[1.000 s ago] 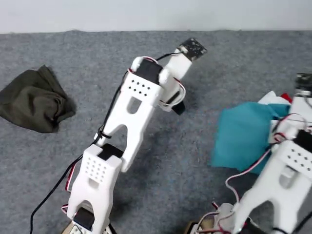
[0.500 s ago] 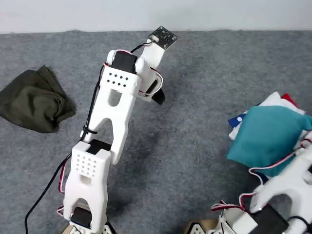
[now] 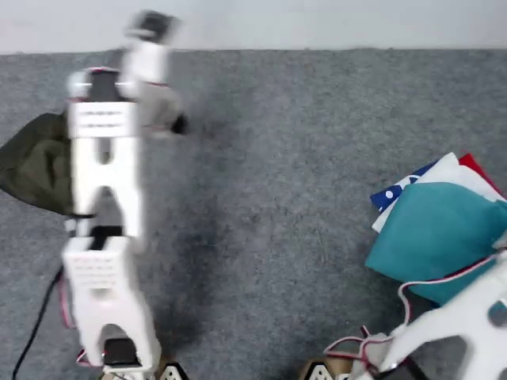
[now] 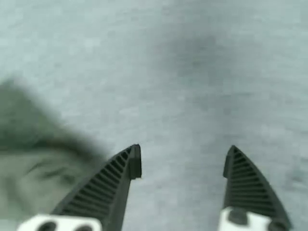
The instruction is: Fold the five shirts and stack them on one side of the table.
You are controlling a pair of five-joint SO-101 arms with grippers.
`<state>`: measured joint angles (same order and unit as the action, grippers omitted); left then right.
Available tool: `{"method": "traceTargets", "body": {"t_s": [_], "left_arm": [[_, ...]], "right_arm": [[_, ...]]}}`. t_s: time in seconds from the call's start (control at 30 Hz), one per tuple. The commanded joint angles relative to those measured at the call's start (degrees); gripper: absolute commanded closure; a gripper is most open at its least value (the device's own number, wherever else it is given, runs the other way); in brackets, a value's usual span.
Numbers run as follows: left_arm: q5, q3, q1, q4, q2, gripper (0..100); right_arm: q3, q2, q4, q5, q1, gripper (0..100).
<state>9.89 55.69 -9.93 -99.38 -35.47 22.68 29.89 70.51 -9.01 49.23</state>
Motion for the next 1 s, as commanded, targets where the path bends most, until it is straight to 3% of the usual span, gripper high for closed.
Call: {"method": "traceTargets", "body": {"t_s": [0.0,0.2,0.37,0.47,0.53,0.67,0.83,0.97], "left_arm": [[-3.87,0.48,-14.59,-0.88,0.53,72],[-5.8,0.57,-23.91,8.44,-13.01,72],[-5.71,0.57,-24.35,16.44,-26.29,72],[-5.71,2.33,-23.03,16.18,-30.15,73],[-5.71,5.67,-20.13,12.4,-30.15,79],[-5.8,20.79,-11.87,1.32,-27.08,98],[-5.89,39.69,0.79,-1.41,-14.86,99],[-5.89,38.64,13.27,-1.41,0.79,99]], "right_arm": [[-2.55,5.14,3.38,0.44,-5.58,73.1],[-2.64,9.19,6.29,0.44,-14.99,73.1],[-2.64,11.82,7.43,0.44,-16.4,73.1],[-2.29,13.05,7.43,0.44,-16.4,73.2],[-2.29,13.05,7.52,0.44,-16.48,73.2],[-2.29,12.88,7.52,0.44,-16.48,73.2],[-2.2,13.05,7.52,0.44,-16.48,73.2],[-1.58,13.23,8.4,0.44,-16.4,73.2]]}}
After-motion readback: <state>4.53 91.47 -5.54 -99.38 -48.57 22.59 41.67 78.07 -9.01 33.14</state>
